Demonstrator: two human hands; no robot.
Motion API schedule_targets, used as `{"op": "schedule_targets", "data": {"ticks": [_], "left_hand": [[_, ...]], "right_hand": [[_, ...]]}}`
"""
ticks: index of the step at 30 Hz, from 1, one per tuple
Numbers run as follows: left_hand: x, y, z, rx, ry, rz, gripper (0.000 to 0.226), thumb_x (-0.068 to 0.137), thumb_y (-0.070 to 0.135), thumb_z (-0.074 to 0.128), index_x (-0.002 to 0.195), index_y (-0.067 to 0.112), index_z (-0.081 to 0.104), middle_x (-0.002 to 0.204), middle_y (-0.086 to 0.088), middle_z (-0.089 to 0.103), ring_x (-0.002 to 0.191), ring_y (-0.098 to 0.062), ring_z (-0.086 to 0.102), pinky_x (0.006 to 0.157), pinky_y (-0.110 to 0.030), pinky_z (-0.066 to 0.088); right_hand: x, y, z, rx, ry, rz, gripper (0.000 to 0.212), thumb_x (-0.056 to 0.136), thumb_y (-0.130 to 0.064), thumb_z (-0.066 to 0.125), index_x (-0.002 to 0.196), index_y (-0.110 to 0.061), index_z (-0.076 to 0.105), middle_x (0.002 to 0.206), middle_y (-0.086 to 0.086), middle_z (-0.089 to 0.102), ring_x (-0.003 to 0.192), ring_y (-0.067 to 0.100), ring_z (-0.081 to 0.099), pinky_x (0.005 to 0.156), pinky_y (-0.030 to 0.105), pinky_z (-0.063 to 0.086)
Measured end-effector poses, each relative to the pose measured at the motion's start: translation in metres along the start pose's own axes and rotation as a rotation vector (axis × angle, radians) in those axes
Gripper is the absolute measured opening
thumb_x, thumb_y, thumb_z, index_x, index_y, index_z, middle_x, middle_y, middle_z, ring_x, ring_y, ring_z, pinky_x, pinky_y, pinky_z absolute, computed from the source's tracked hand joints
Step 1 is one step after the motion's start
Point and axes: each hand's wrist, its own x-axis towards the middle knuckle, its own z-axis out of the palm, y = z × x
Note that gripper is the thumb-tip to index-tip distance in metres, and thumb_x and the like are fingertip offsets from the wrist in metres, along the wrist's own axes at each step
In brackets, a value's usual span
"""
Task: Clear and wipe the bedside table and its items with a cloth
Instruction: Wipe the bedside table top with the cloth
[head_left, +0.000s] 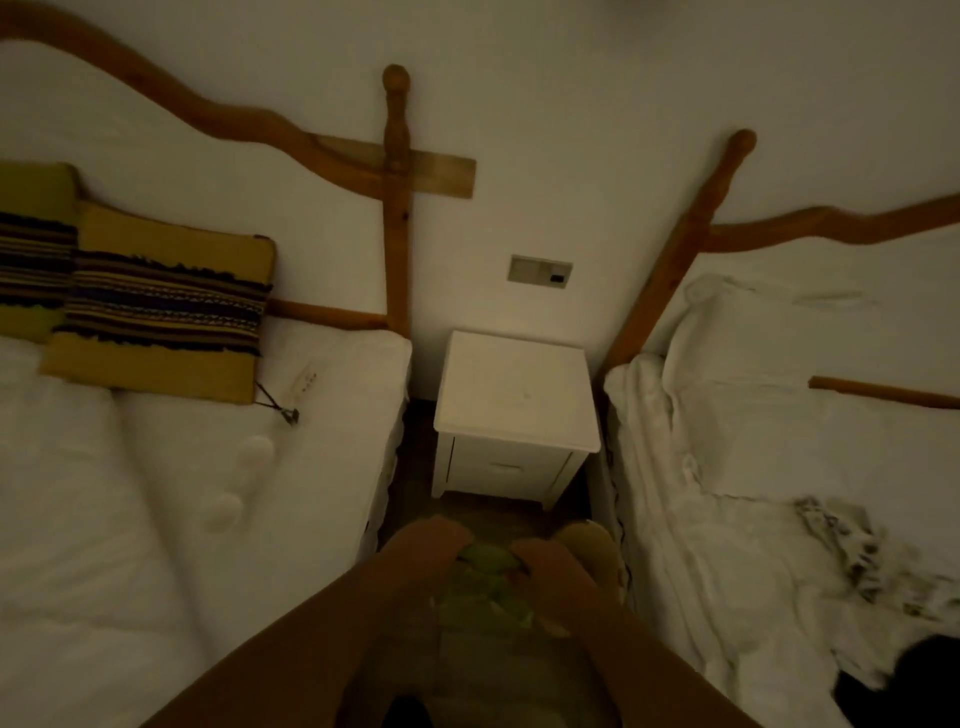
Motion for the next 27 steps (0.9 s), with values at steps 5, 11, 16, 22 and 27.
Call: {"op": "schedule_targets", "data": {"ticks": [5,11,16,22,27], "left_hand": [[0.066,-0.026,-0.052,-0.087,-0.005,-0.011,0.029,0.097,0.027,0.051,0.104,0.001,0.064,0.111,-0.016,0.064,0.103,-0.029,0.060,0.083,-0.027,0.042],[0.143,-0.049,-0.085,-0.298,0.078,-0.047,0.024,0.094,0.019,0.059,0.090,-0.002,0.068,0.086,-0.017,0.064,0.083,-0.025,0.061,0.064,-0.016,0.036],[0.233,-0.070,-0.096,-0.415,0.089,-0.153,0.014,0.091,0.020,0.064,0.086,0.007,0.069,0.066,0.010,0.048,0.071,-0.012,0.052,0.064,-0.019,0.041],[0.350,-0.107,-0.093,-0.505,0.022,-0.276,0.015,0.095,0.014,0.058,0.085,0.011,0.068,0.083,-0.008,0.062,0.076,-0.012,0.054,0.072,-0.024,0.043],[0.435,-0.145,-0.083,-0.536,0.058,-0.367,0.011,0.092,0.012,0.059,0.084,0.004,0.060,0.073,0.001,0.053,0.079,-0.018,0.056,0.062,-0.019,0.040]], "right_hand": [[0.070,0.004,-0.052,0.018,-0.019,-0.009,0.032,0.096,-0.029,0.052,0.123,-0.015,0.059,0.125,0.007,0.060,0.114,0.023,0.057,0.089,0.025,0.039],[0.160,0.037,-0.087,0.172,0.002,-0.006,0.028,0.097,-0.021,0.051,0.115,-0.005,0.064,0.120,0.013,0.062,0.113,0.027,0.058,0.092,0.031,0.043],[0.256,0.079,-0.110,0.206,-0.055,-0.018,0.024,0.097,-0.020,0.052,0.094,0.000,0.065,0.097,0.023,0.060,0.094,0.031,0.060,0.072,0.027,0.034],[0.374,0.133,-0.114,0.328,-0.149,0.073,0.021,0.095,-0.017,0.054,0.090,0.001,0.064,0.094,0.023,0.062,0.093,0.035,0.061,0.087,0.046,0.048],[0.456,0.164,-0.095,0.355,-0.121,0.141,0.026,0.093,-0.022,0.057,0.091,0.003,0.062,0.090,0.018,0.063,0.085,0.031,0.061,0.073,0.039,0.047]]}}
